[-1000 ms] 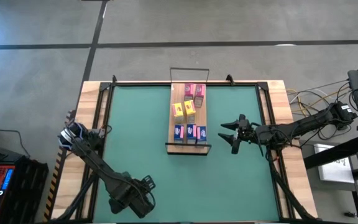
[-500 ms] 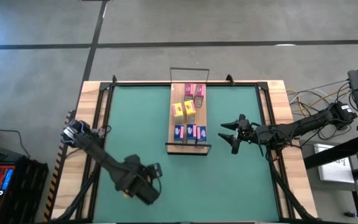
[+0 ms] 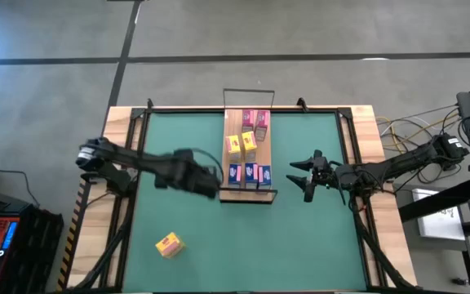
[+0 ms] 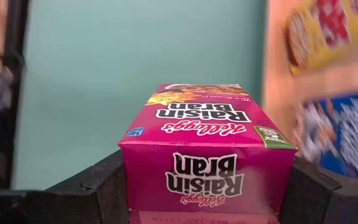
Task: Stack cereal on shelf
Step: Put the pink cereal box on the shelf
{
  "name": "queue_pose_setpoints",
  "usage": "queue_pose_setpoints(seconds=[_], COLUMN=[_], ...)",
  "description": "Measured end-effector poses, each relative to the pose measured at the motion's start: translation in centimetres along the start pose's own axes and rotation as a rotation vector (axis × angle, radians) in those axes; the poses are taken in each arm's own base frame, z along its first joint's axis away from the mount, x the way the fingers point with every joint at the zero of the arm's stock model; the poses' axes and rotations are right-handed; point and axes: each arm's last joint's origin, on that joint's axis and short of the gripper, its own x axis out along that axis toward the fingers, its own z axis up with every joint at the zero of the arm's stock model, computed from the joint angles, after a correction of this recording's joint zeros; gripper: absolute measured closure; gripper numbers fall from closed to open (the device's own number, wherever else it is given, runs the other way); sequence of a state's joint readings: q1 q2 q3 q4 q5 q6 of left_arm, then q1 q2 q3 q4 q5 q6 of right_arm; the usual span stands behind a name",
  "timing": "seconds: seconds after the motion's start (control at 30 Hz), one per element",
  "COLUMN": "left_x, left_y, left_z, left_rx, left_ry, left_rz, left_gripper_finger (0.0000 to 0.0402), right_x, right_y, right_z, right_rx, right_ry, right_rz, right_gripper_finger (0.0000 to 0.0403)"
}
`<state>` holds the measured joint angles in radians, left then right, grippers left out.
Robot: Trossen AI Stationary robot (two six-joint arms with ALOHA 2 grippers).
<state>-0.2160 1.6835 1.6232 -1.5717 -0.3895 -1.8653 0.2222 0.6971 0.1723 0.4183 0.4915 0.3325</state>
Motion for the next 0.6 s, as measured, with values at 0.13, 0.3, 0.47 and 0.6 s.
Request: queue_pose_setpoints(seconds=[0.13, 0.3, 0.47, 0.6], left_x=[1.2, 3.3, 5.8, 7.5], left_y=[0.5, 0.3, -0.3, -0.6], left_z=[3.9, 8.2, 11.8, 14.6], left_rx=[0.04, 0.125, 0.225, 0.28], left_ry=[-0.009, -0.017, 0.022, 0.066], left_rz=[0.002, -0.044, -0.059, -0.108], left_gripper_finger=[0.0124, 0.0124, 0.0124, 0.0124], right_x=[0.0, 0.0, 0.0, 0.0], right_y=[0.0, 0.0, 0.0, 0.0], right_z=[0.0, 0.0, 0.0, 0.0], right_rx=[0.0, 0.0, 0.0, 0.0], right_ry=[0.0, 0.0, 0.0, 0.0], right_rz=[0.0, 0.0, 0.0, 0.0], right_gripper_finger=[0.0163, 0.0163, 0.0163, 0.0163])
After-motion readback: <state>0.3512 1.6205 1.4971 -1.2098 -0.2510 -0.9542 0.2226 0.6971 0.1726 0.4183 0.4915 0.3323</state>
